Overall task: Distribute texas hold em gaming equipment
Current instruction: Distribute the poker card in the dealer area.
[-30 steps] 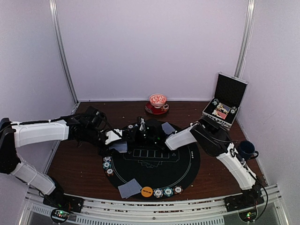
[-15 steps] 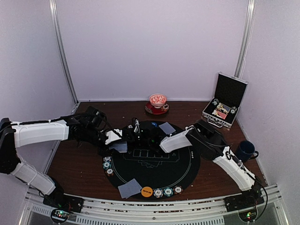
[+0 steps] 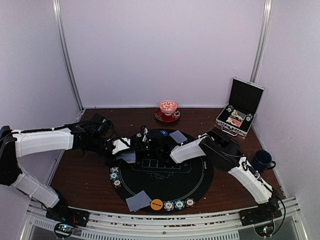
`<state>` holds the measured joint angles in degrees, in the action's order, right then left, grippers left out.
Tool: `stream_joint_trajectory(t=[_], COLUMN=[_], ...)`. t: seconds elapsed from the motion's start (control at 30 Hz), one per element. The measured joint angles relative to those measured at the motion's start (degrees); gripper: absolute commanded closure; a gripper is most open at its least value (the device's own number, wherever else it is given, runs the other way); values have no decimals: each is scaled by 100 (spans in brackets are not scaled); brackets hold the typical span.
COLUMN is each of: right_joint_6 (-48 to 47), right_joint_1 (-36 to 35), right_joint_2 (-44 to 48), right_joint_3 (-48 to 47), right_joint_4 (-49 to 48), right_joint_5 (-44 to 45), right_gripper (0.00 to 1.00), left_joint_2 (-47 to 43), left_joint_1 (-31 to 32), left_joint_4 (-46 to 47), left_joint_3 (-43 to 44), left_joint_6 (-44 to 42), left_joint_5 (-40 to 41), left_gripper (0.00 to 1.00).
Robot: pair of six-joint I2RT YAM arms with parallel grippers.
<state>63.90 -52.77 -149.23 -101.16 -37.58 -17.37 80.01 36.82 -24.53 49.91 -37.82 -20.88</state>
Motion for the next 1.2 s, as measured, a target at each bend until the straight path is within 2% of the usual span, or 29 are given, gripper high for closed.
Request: stream_joint_trajectory(t=[0.27, 0.47, 0.7, 0.83, 1.2], right_joint_6=[-275, -509, -623, -765, -1316], right_joint_1=[-31, -28, -31, -63, -249], right_joint_2=[474, 597, 597, 599, 743], right_joint_3=[553, 601, 367, 186, -343], right_joint_4=[498, 824, 1285, 1617, 3088], right_joint_5=[376, 549, 586, 713, 1491], right_gripper=[63, 61, 53, 41, 38], left_joint_2=[0, 0, 0, 0, 0], left_joint_1=[0, 0, 0, 0, 0], left_joint_4=[0, 0, 0, 0, 0], left_joint_3=[0, 0, 0, 0, 0], left_joint_6=[0, 0, 0, 0, 0], left_joint_5=[-33, -37, -39, -39, -42], left_gripper=[41, 41, 41, 41, 41])
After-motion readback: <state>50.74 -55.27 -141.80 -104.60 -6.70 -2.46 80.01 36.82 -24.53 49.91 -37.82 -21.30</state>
